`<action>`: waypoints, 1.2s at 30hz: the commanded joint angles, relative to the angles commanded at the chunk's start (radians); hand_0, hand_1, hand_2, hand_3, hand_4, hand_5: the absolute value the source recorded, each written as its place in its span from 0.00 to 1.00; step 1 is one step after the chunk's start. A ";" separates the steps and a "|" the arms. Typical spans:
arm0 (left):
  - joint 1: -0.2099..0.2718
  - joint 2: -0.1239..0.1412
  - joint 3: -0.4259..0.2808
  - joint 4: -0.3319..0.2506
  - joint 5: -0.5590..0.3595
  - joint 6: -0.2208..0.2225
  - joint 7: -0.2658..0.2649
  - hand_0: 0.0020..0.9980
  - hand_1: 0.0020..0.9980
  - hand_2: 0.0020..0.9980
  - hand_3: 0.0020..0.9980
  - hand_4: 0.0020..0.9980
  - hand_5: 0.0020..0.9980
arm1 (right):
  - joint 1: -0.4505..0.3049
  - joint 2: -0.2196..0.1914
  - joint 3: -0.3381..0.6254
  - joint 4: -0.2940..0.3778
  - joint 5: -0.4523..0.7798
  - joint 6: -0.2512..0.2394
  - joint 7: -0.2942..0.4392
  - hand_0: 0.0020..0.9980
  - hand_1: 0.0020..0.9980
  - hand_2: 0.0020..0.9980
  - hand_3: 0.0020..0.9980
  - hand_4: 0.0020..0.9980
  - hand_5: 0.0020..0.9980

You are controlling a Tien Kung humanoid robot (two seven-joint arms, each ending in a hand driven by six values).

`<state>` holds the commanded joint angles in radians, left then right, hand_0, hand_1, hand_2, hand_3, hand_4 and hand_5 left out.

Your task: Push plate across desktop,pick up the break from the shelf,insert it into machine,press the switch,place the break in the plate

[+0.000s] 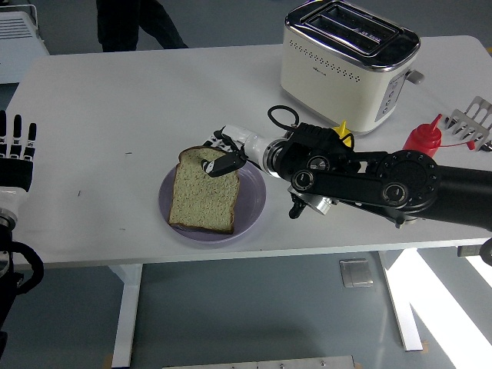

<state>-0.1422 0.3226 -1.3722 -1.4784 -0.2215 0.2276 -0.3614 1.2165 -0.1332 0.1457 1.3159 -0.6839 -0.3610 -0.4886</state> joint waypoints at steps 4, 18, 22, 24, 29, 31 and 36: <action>0.001 0.000 -0.001 0.002 -0.002 0.001 -0.002 0.82 0.72 0.68 0.66 0.67 1.00 | -0.001 0.003 -0.006 -0.020 -0.022 0.020 0.018 0.75 0.78 0.77 0.73 0.57 0.17; 0.003 0.002 -0.004 0.001 -0.002 0.004 -0.003 0.81 0.72 0.68 0.66 0.67 1.00 | -0.001 0.001 -0.031 -0.050 -0.162 0.066 0.042 0.78 0.80 0.80 0.76 0.59 0.18; 0.003 0.002 -0.003 0.003 -0.002 0.005 -0.004 0.81 0.72 0.68 0.65 0.67 1.00 | -0.001 0.001 -0.035 -0.060 -0.193 0.071 0.050 0.79 0.80 0.81 0.76 0.61 0.20; 0.003 0.002 -0.003 0.004 -0.002 0.005 -0.004 0.81 0.72 0.68 0.65 0.67 1.00 | 0.000 0.002 -0.038 -0.069 -0.212 0.069 0.056 0.79 0.80 0.81 0.76 0.61 0.20; 0.002 0.003 -0.004 0.006 -0.002 0.007 -0.004 0.81 0.72 0.68 0.65 0.67 1.00 | 0.001 0.002 -0.042 -0.087 -0.252 0.072 0.067 0.79 0.81 0.81 0.76 0.62 0.20; 0.001 0.003 -0.004 0.006 -0.002 0.007 -0.005 0.81 0.71 0.68 0.65 0.66 1.00 | 0.001 0.001 -0.044 -0.091 -0.266 0.079 0.069 0.80 0.81 0.81 0.78 0.66 0.24; 0.001 0.003 -0.004 0.006 -0.003 0.008 -0.006 0.81 0.71 0.68 0.65 0.66 1.00 | 0.002 0.000 -0.050 -0.092 -0.300 0.106 0.070 0.80 0.81 0.81 0.78 0.66 0.24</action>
<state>-0.1416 0.3257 -1.3760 -1.4725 -0.2248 0.2359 -0.3678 1.2183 -0.1329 0.0961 1.2243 -0.9844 -0.2550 -0.4184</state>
